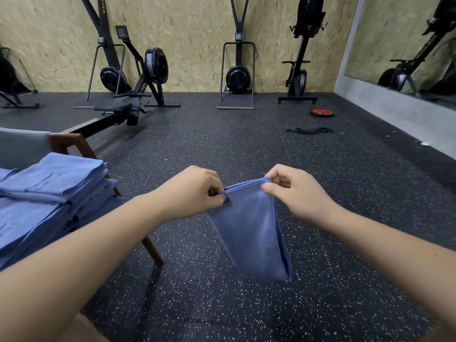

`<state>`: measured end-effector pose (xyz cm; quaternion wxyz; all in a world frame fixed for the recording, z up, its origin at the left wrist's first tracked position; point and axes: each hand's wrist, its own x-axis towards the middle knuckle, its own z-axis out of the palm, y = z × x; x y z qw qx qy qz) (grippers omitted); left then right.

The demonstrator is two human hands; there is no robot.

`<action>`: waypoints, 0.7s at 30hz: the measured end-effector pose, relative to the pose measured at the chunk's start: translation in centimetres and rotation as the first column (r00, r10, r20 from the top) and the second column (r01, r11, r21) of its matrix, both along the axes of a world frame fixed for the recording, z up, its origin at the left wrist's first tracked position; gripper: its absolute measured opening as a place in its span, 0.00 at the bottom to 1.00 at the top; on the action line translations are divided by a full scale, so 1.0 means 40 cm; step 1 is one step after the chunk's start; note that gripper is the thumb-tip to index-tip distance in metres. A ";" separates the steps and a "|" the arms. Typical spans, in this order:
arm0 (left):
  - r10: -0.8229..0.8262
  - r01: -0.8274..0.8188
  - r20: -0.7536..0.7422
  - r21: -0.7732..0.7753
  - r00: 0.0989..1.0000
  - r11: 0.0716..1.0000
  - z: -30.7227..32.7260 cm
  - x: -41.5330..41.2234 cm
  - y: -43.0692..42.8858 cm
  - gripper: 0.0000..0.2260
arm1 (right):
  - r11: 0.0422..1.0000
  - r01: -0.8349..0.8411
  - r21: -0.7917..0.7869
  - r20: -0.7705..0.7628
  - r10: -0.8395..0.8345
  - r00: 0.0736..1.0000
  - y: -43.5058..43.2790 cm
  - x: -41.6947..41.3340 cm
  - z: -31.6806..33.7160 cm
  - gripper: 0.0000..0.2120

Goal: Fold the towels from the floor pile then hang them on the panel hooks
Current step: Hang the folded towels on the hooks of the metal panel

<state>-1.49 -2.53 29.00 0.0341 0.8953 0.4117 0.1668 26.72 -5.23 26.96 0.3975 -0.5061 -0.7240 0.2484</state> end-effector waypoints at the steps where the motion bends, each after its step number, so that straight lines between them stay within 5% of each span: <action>1: -0.008 0.008 0.010 0.010 1.000 1.000 0.004 -0.007 0.003 0.06 | 1.000 0.006 -0.008 -0.006 -0.006 1.000 0.002 0.002 0.000 0.05; 11: 0.008 -0.012 0.178 0.020 0.984 1.000 0.037 -0.041 0.006 0.15 | 0.993 0.004 -0.120 -0.101 -0.016 0.995 0.005 0.004 0.012 0.07; 16: 0.137 -0.095 0.280 -0.159 0.950 0.983 0.053 -0.046 0.001 0.09 | 0.986 -0.031 -0.161 -0.187 0.000 0.982 0.009 0.010 0.017 0.11; 21: 0.149 -0.073 0.400 -0.198 0.904 0.977 0.059 -0.040 -0.012 0.11 | 0.988 -0.039 -0.152 -0.109 0.022 0.994 0.006 0.026 0.017 0.06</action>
